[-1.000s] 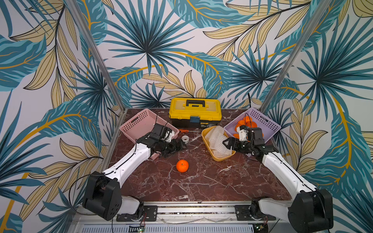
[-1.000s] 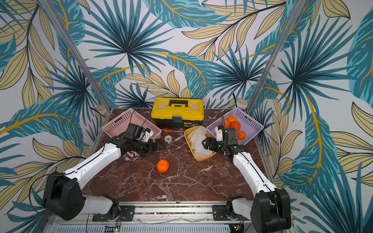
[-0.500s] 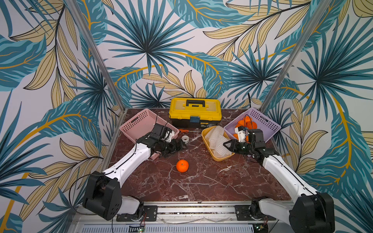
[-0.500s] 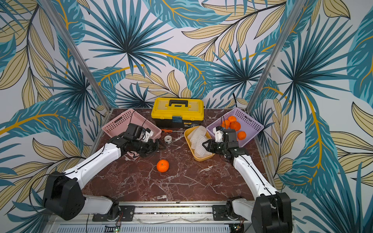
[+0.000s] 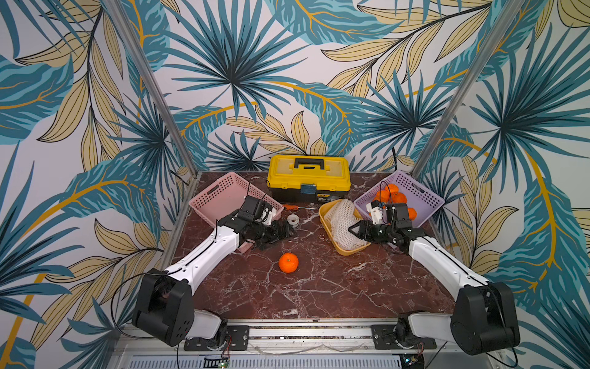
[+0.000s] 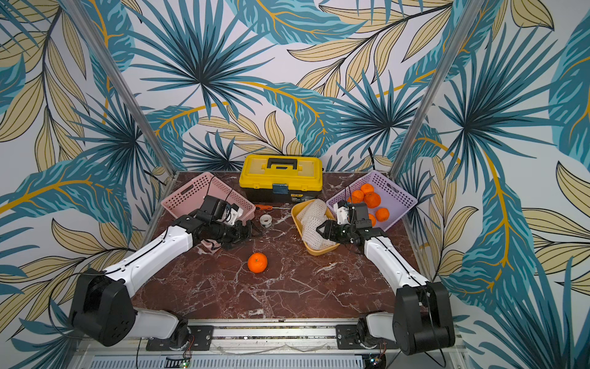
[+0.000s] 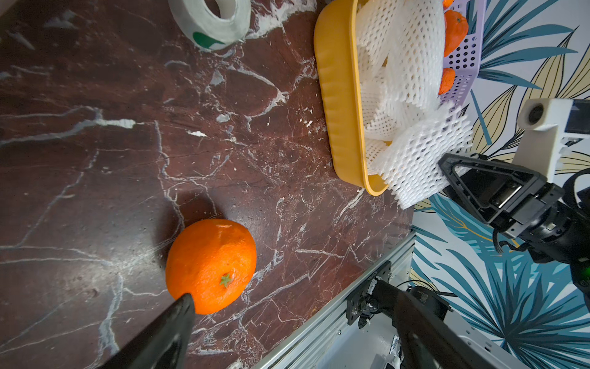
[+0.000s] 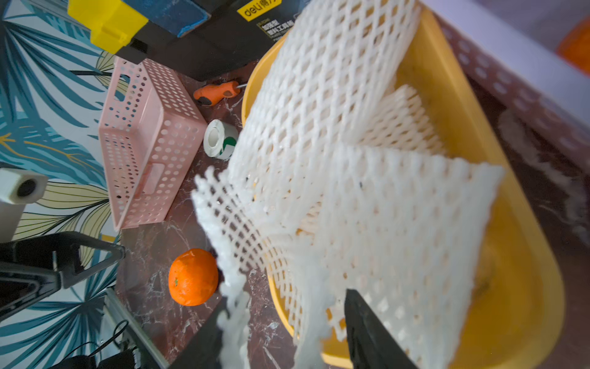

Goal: Remove foam nets from oranges
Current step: Place the foam net into the storage box.

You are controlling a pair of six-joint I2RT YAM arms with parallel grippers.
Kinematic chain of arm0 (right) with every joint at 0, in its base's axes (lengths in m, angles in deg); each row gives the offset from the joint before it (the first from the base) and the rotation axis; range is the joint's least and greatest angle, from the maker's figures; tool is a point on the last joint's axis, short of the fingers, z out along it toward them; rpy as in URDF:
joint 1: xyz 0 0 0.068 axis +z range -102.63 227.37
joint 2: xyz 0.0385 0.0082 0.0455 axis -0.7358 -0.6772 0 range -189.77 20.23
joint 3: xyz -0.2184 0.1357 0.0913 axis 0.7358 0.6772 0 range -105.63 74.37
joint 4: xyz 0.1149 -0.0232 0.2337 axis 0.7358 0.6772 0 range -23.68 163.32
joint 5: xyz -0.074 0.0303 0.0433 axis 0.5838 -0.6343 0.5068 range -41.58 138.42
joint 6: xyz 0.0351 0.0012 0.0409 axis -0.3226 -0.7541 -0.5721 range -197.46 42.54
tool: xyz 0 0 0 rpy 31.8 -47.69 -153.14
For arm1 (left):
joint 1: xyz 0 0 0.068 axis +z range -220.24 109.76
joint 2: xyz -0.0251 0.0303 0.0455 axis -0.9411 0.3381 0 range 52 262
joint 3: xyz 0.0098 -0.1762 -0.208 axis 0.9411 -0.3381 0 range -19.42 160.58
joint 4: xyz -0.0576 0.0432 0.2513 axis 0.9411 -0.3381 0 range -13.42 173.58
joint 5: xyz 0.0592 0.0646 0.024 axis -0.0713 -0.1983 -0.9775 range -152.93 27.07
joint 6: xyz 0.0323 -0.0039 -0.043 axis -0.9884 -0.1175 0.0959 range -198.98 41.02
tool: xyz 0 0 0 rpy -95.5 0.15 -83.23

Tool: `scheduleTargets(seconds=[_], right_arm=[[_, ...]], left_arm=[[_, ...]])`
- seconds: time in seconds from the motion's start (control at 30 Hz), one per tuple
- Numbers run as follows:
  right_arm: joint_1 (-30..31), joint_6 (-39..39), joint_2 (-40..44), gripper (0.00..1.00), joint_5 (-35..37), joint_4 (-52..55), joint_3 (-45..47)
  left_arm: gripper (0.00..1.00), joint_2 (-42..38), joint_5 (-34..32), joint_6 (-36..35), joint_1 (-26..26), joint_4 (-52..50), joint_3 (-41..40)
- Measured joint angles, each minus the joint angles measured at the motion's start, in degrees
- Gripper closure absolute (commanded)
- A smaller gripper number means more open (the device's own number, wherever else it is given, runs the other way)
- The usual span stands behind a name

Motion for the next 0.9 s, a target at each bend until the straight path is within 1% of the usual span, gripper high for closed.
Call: scheduleTargets(seconds=[0.17, 0.37, 0.47, 0.7, 0.9], right_arm=[[0.0, 0.6, 0.4, 0.18, 4.0, -0.1, 0.0], [0.0, 0.9, 5.6, 0.1, 5.3, -0.4, 1.7], [0.0, 0.8, 7.6, 0.08, 5.2, -0.7, 2.7], [0.0, -0.5, 8.6, 0.08, 4.2, -2.0, 4.8], [0.0, -2.3, 11.1, 0.08, 4.3, -2.1, 5.3]], left_arm=[[0.02, 0.1, 0.0, 0.0, -0.1, 0.0, 0.0], [0.02, 0.5, 0.0, 0.0, -0.1, 0.0, 0.0], [0.02, 1.0, 0.0, 0.0, -0.2, 0.0, 0.0], [0.02, 1.2, 0.0, 0.0, -0.4, 0.0, 0.0], [0.03, 1.2, 0.0, 0.0, -0.7, 0.0, 0.0]])
